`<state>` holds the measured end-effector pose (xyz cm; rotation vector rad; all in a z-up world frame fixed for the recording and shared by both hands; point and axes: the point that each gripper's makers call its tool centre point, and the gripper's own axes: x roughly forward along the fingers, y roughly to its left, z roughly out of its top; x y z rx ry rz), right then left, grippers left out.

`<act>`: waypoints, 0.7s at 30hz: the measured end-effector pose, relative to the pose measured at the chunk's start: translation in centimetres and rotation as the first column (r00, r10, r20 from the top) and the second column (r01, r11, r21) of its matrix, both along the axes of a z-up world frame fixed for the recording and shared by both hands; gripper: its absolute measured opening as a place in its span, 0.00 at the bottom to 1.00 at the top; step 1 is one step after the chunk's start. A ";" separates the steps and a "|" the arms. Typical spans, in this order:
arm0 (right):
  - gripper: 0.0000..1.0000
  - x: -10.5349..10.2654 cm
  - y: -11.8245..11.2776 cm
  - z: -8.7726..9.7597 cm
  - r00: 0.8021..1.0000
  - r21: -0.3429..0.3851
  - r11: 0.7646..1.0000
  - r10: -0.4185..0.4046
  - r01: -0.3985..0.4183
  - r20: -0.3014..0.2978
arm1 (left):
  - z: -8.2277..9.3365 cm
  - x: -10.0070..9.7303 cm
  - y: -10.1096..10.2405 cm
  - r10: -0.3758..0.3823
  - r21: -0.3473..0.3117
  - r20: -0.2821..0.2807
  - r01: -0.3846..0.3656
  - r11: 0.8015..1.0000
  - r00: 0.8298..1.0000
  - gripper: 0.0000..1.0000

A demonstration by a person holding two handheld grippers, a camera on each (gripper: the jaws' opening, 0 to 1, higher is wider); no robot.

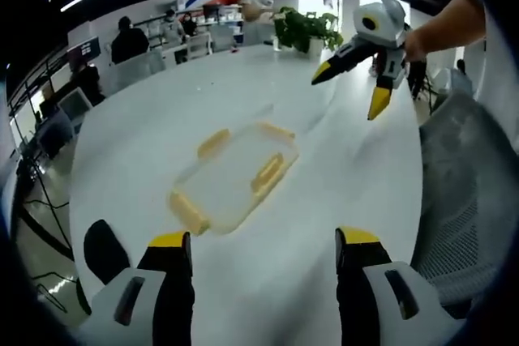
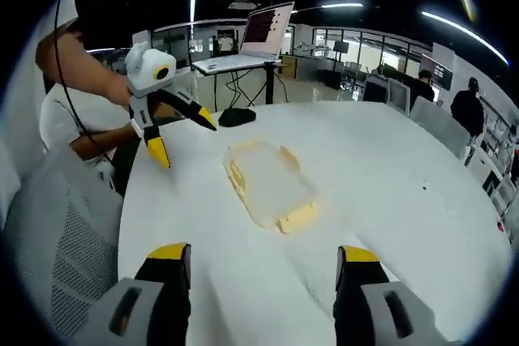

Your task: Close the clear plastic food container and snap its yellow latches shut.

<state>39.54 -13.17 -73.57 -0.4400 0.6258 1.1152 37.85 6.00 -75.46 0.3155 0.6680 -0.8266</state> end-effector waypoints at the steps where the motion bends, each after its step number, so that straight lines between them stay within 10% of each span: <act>1: 0.71 0.2 0.1 0.0 1.000 -0.001 1.000 0.003 -0.003 0.000 | 0.0 0.2 0.2 0.002 0.000 0.000 -0.002 1.000 1.000 0.70; 21: 0.70 2.1 1.1 -0.4 0.996 -0.062 0.994 0.092 -0.090 0.022 | -0.6 2.5 1.7 -0.085 0.072 0.014 0.084 0.994 0.996 0.68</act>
